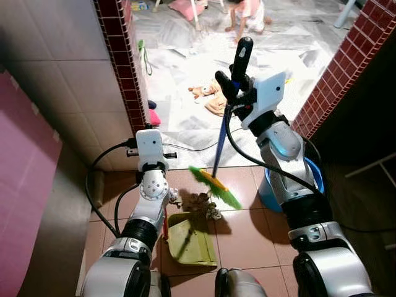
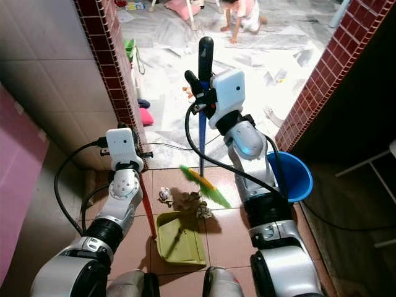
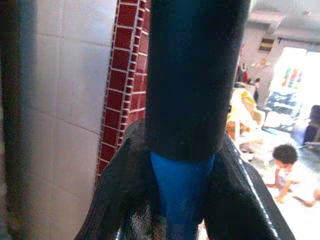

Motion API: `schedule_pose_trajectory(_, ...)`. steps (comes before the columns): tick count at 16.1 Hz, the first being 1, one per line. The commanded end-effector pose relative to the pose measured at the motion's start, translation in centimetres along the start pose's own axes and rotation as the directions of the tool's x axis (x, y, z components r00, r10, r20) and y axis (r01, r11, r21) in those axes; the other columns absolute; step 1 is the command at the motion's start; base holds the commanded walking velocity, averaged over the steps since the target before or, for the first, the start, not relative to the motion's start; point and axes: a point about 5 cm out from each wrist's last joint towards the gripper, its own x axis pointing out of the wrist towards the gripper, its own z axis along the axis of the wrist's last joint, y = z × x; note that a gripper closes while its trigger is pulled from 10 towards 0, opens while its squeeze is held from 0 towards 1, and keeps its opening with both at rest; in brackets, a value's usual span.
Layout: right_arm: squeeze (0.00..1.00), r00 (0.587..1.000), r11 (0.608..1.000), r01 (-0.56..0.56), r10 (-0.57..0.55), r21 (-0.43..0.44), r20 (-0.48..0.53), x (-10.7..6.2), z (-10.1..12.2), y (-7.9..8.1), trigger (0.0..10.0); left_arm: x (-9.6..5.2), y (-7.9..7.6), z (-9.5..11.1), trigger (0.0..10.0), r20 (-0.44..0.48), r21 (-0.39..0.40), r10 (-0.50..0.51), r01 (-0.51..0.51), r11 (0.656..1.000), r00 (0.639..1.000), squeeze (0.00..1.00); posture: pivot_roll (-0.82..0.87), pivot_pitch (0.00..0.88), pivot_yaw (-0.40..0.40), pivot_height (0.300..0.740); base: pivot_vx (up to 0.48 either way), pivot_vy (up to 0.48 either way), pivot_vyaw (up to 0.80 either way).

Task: Sweep floor

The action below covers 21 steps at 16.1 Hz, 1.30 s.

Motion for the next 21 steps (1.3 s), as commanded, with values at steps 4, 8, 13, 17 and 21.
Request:
schedule_pose_trajectory(4,0.0,0.992,0.985,0.11,-0.117,-0.13,-0.049,-1.5,-2.3,-0.1,10.0,0.3,0.3,0.3,10.0,0.021,0.018,0.008,-0.008,1.0,1.0,0.0,-0.08,0.079,-0.02,0.74,0.0,0.0,0.0)
schedule_pose_trajectory(8,0.0,0.984,0.991,0.118,-0.125,-0.062,-0.129,-2.4,-5.3,3.2,10.0,0.0,0.7,-0.7,10.0,-0.012,0.024,0.03,-0.03,0.999,0.999,0.0,-0.06,0.071,-0.024,0.74,0.0,0.0,0.0)
schedule_pose_trajectory(13,0.0,0.982,0.987,0.101,-0.079,0.124,-0.17,-1.6,-6.1,5.7,10.0,0.0,0.5,-0.8,10.0,-0.022,0.028,0.021,-0.021,0.999,1.0,0.0,-0.05,0.069,-0.029,0.74,0.0,0.0,0.0)
schedule_pose_trajectory(17,0.0,0.988,0.96,-0.083,0.115,0.268,-0.105,-1.0,-4.2,5.8,10.0,0.0,0.6,-0.9,10.0,-0.027,0.026,0.029,-0.028,0.999,0.999,0.0,-0.06,0.074,-0.028,0.74,0.0,0.0,0.0)
schedule_pose_trajectory(21,0.0,0.988,0.969,-0.139,0.151,0.203,-0.044,0.2,-1.5,2.1,10.0,0.1,0.5,-0.9,10.0,-0.034,0.023,0.021,-0.02,1.0,0.999,0.0,-0.08,0.073,-0.022,0.74,0.0,0.0,0.0)
